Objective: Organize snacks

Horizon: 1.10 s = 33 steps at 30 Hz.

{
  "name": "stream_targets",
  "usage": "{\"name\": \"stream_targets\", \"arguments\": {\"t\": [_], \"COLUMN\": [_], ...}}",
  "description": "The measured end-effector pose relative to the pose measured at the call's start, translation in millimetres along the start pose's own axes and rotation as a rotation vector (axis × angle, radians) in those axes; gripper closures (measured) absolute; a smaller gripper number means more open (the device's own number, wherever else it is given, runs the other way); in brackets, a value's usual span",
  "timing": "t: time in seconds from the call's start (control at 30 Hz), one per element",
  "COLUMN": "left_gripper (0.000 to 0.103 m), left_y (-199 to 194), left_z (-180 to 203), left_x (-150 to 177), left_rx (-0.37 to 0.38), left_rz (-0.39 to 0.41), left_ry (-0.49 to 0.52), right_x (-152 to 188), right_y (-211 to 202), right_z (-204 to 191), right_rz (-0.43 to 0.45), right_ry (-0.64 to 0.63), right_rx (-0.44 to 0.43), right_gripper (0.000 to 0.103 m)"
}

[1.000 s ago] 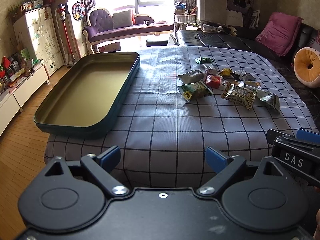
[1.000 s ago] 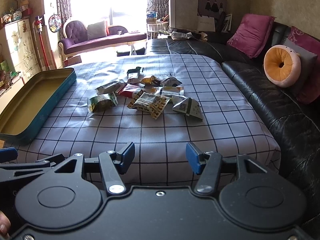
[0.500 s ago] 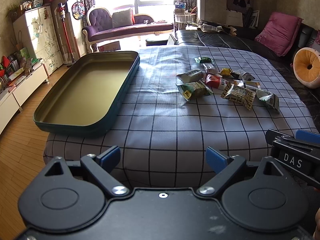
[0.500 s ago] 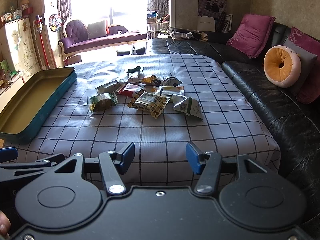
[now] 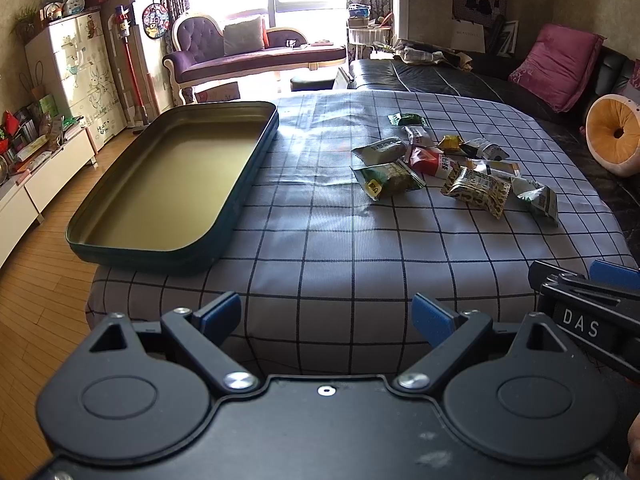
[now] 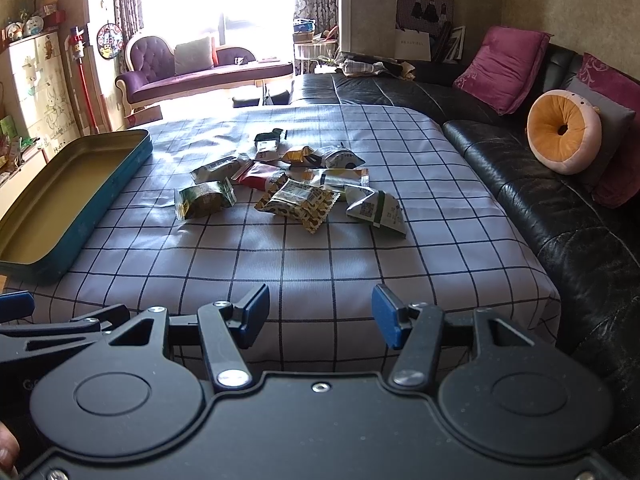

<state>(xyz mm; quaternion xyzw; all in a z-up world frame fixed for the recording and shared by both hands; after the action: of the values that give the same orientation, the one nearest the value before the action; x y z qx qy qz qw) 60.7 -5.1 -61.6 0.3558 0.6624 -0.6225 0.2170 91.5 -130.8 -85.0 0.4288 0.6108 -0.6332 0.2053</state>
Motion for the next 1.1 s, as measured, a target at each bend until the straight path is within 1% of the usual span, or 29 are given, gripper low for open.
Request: {"name": "stream_targets", "arguments": {"t": [0.2,0.47,0.6,0.67,0.87,1.0,1.1], "left_gripper": [0.006,0.006,0.006,0.006,0.006,0.006,0.006], "left_y": [0,1,2,3,7,12,19], "left_z": [0,2,3,4,3,1,-1], "left_x": [1,1,0,-2,-9,-15,-21], "left_rx": [0.003,-0.010,-0.064,-0.059,-0.046,-0.058,-0.063], "left_rz": [-0.002,-0.007,-0.013,-0.011,-0.009,-0.012,-0.019], "left_ry": [-0.003,0.023,0.038,0.052,0.045,0.045,0.025], "right_x": [0,1,-1,-1,-4,-7,-10], "right_y": [1,1,3,5,14,26,34], "right_z": [0,1,1,1,2,7,12], "right_rz": [-0.002,-0.013,-0.026,-0.035,-0.079,-0.126,-0.160], "right_ry": [-0.001,0.001,0.005,0.006,0.001,0.017,0.041], "right_rx": [0.001,0.000,-0.001,0.000,0.022,0.049,0.066], "right_gripper": [0.042,0.042,0.042,0.042,0.042,0.042,0.042]}}
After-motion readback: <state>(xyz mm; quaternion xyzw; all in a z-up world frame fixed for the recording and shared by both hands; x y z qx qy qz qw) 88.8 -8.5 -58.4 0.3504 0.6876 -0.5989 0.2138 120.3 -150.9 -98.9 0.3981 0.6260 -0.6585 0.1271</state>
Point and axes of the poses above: each gripper's, at about its wrist camera, not at the fingertips, and y roughly the way its jaws point, z to its right, x to its underside, the point moved 8 cm from there along y, roughly the way its jaws point, and after that the axes turned 6 degrees about y, right-handed, at the moved point
